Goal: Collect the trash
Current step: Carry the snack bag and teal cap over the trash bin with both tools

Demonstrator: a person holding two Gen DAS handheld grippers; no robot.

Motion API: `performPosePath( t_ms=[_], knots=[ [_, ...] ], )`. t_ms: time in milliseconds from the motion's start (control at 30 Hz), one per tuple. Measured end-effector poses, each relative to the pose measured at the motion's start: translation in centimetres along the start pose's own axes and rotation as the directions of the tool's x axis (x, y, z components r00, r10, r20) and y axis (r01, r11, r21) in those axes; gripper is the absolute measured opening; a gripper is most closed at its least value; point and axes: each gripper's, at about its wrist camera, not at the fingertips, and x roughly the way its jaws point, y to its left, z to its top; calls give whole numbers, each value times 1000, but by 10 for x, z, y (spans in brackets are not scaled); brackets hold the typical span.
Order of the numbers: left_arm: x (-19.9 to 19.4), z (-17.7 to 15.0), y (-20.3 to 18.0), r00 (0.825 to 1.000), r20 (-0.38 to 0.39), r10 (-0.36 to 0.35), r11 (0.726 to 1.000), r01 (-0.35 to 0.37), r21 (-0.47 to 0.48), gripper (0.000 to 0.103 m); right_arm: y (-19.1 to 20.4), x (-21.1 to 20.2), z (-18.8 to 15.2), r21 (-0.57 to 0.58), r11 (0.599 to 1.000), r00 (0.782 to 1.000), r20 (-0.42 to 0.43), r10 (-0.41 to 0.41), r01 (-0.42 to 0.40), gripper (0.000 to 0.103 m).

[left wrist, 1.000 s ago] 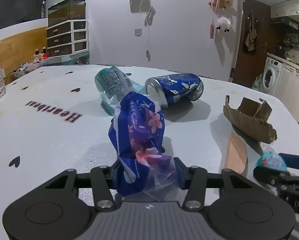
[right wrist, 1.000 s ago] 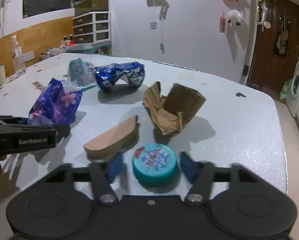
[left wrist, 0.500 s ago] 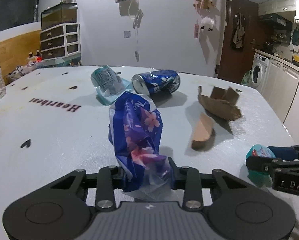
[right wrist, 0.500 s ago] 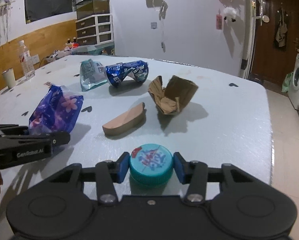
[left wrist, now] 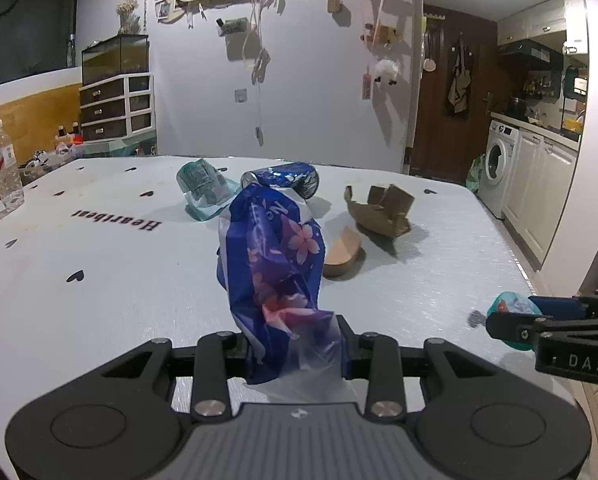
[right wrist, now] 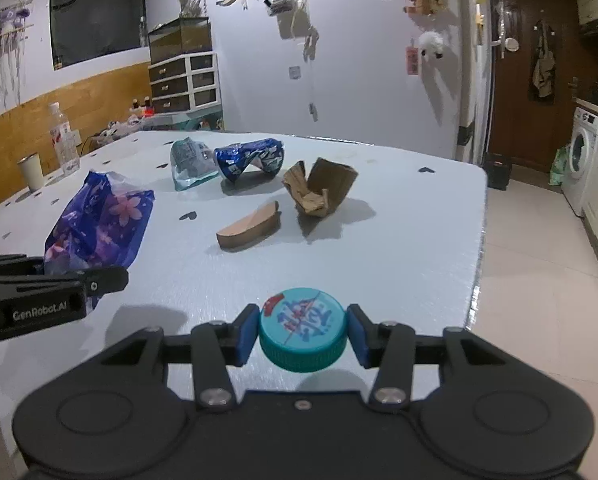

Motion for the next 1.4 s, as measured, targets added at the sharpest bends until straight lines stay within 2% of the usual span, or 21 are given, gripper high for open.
performPosePath(
  t_ms=[433, 733, 900, 1133, 1400],
  knots=[
    [-42, -17, -39, 998, 32, -47, 998, 46, 38, 37, -23, -59, -27, 14, 998, 998, 23, -64, 63, 48],
    [-57, -22, -85, 993, 56, -100, 993, 95, 73, 37, -58, -97, -47, 51, 992, 992, 43, -116, 114, 48],
    [-63, -26, -120, 987, 57, -153, 983, 146, 108, 37, -83, -118, -60, 77, 986, 987, 50, -151, 147, 48],
    [-56, -40, -184, 969, 6, -245, 953, 240, 187, 37, -124, -140, -84, 116, 970, 976, 34, -217, 212, 48],
    [-38, -56, -238, 948, -66, -310, 922, 317, 223, 37, -172, -145, -117, 178, 949, 966, -21, -259, 259, 48]
  ],
)
